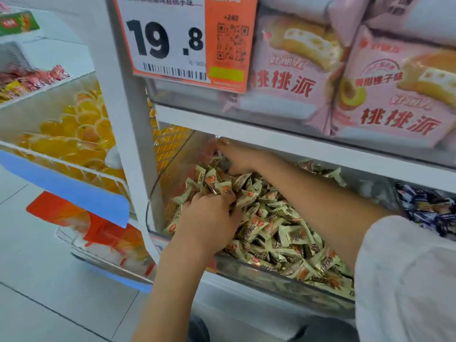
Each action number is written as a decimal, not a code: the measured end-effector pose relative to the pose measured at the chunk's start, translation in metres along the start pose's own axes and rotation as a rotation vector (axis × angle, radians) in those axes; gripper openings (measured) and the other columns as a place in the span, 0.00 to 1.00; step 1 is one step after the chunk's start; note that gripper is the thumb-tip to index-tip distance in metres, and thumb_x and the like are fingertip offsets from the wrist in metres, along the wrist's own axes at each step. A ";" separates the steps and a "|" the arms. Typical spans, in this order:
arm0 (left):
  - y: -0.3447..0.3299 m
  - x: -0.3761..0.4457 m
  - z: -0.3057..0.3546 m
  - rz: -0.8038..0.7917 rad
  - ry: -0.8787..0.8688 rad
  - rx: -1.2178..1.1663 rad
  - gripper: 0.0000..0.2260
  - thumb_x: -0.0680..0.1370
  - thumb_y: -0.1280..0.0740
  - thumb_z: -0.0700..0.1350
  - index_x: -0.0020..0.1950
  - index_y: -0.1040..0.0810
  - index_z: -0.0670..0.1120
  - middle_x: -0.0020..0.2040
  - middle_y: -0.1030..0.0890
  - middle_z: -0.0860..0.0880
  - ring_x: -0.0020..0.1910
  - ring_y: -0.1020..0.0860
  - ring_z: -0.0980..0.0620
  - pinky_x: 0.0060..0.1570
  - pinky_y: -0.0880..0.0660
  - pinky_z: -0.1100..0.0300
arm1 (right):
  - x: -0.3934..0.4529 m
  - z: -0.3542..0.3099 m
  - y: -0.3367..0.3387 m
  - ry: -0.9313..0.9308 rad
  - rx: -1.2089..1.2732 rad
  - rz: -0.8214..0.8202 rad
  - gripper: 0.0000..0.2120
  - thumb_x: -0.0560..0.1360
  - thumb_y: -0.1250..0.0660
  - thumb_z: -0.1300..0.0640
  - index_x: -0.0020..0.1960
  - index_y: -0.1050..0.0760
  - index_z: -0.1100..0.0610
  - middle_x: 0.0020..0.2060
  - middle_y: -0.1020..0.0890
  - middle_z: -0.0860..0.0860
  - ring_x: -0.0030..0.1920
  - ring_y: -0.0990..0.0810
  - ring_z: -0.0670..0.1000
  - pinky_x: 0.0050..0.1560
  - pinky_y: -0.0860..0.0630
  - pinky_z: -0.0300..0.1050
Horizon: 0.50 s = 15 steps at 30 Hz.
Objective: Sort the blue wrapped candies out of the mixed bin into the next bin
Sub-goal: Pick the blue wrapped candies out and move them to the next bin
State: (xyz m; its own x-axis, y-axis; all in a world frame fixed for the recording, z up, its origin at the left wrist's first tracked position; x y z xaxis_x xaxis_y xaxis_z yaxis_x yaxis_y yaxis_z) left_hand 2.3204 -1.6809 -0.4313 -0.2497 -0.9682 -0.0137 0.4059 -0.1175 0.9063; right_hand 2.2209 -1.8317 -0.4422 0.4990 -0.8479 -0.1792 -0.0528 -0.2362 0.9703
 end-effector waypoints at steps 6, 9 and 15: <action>-0.001 0.000 -0.001 0.012 0.001 -0.012 0.15 0.79 0.43 0.52 0.61 0.25 0.49 0.44 0.20 0.48 0.51 0.25 0.44 0.52 0.28 0.50 | 0.008 0.003 -0.016 0.046 -0.075 0.011 0.27 0.73 0.40 0.70 0.70 0.32 0.52 0.67 0.32 0.56 0.53 0.24 0.56 0.38 0.28 0.44; 0.000 -0.001 -0.001 0.005 0.006 -0.023 0.15 0.79 0.43 0.52 0.61 0.25 0.49 0.45 0.20 0.48 0.51 0.26 0.44 0.53 0.28 0.50 | 0.007 0.004 -0.022 0.033 0.032 0.077 0.27 0.74 0.41 0.71 0.68 0.30 0.50 0.65 0.31 0.56 0.55 0.25 0.59 0.44 0.24 0.50; 0.003 -0.001 0.000 -0.020 0.012 -0.031 0.16 0.79 0.44 0.53 0.64 0.27 0.52 0.47 0.20 0.48 0.54 0.26 0.43 0.56 0.29 0.47 | 0.007 0.012 -0.030 -0.015 0.149 -0.025 0.30 0.75 0.39 0.66 0.73 0.37 0.46 0.69 0.32 0.54 0.64 0.29 0.57 0.61 0.28 0.54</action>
State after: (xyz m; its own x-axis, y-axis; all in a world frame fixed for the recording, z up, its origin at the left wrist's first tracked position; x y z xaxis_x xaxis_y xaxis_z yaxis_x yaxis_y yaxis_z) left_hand 2.3219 -1.6800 -0.4289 -0.2476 -0.9681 -0.0372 0.4280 -0.1437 0.8923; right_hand 2.2158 -1.8366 -0.4741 0.4891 -0.8475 -0.2062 -0.1688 -0.3238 0.9309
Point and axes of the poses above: each hand's wrist, its own x-axis towards the middle knuckle, its own y-axis out of the back of the hand, z = x × y, the point moved 3 cm from there along x, towards the middle knuckle
